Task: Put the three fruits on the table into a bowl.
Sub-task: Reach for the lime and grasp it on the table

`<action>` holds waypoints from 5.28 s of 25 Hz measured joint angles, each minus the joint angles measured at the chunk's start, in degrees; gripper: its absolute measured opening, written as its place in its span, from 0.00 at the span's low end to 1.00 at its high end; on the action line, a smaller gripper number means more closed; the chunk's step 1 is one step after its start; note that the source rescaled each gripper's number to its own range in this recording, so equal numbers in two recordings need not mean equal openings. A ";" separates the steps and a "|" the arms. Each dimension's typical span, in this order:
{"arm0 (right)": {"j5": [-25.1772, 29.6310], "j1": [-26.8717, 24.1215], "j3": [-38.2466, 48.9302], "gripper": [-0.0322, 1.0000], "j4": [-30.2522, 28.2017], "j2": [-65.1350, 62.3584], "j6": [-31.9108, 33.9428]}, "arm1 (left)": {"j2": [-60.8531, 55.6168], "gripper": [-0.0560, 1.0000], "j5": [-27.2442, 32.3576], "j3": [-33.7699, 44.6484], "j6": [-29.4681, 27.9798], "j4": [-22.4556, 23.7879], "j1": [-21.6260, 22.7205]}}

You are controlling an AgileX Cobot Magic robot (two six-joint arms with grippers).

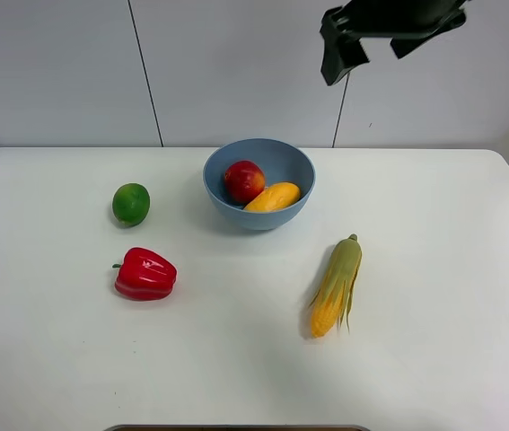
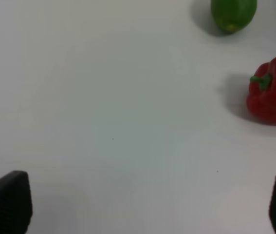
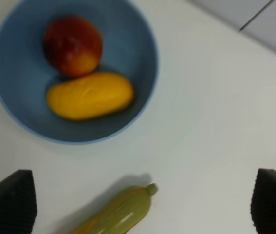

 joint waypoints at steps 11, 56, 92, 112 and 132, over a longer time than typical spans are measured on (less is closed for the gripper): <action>0.06 0.00 19.91 0.80 -3.50 -24.07 2.30 | 0.00 1.00 0.00 0.00 0.00 0.00 0.00; -4.73 -24.82 67.57 0.80 1.16 -92.35 2.33 | 0.00 1.00 0.00 0.00 0.00 0.00 0.00; -4.73 -24.82 67.57 0.80 1.16 -92.35 2.33 | 0.00 1.00 0.00 0.00 0.00 0.05 0.00; -4.73 -24.82 67.57 0.80 1.16 -92.35 2.33 | 43.93 1.00 -3.28 -27.24 2.42 -3.02 -0.05; -4.73 -24.82 67.57 0.80 1.19 -92.35 2.33 | 103.64 1.00 -4.94 -63.58 5.14 -10.15 -14.41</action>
